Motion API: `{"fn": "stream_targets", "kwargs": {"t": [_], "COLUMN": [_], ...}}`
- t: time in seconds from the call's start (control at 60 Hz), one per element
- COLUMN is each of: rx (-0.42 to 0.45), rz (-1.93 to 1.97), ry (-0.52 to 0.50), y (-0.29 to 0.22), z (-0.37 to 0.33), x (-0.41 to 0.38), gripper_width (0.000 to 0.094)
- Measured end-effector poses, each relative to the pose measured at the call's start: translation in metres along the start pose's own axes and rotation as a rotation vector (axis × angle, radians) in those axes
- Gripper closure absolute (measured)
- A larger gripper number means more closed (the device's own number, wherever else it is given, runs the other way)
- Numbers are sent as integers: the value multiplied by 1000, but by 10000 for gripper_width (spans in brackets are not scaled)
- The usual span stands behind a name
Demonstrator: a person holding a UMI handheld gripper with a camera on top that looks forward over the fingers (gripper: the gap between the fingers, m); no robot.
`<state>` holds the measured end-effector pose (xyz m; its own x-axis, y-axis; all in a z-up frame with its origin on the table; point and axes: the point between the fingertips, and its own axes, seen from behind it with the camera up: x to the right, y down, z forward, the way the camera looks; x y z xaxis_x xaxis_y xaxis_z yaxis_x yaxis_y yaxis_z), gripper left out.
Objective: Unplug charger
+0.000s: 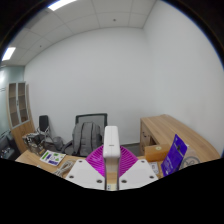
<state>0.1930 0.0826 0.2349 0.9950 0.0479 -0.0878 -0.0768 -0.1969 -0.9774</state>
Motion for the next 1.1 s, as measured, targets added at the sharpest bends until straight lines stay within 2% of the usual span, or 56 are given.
{"fn": "stream_targets", "kwargs": {"t": [0.017,0.117,0.233,0.4,0.45,0.533,0.633,0.8,0.85,1.1], "rx": [-30,-187,-324,-425,-405,-422,-444,-498,-496,-513], "rz": [9,21,114,283,368,408,329,220,161,-88], "ry": [0,32,36,81,70,83,157,220,244,317], "y": [1,82,160,220,220,222,228,235,230,170], "z": [1,-14,-32,-58,-62,-69,-83,-110,-120,-200], "x": [3,26,40,57,59,68,90,112,119,102], "gripper_width": [811,804,790,769,757,707,483,152,81,77]}}
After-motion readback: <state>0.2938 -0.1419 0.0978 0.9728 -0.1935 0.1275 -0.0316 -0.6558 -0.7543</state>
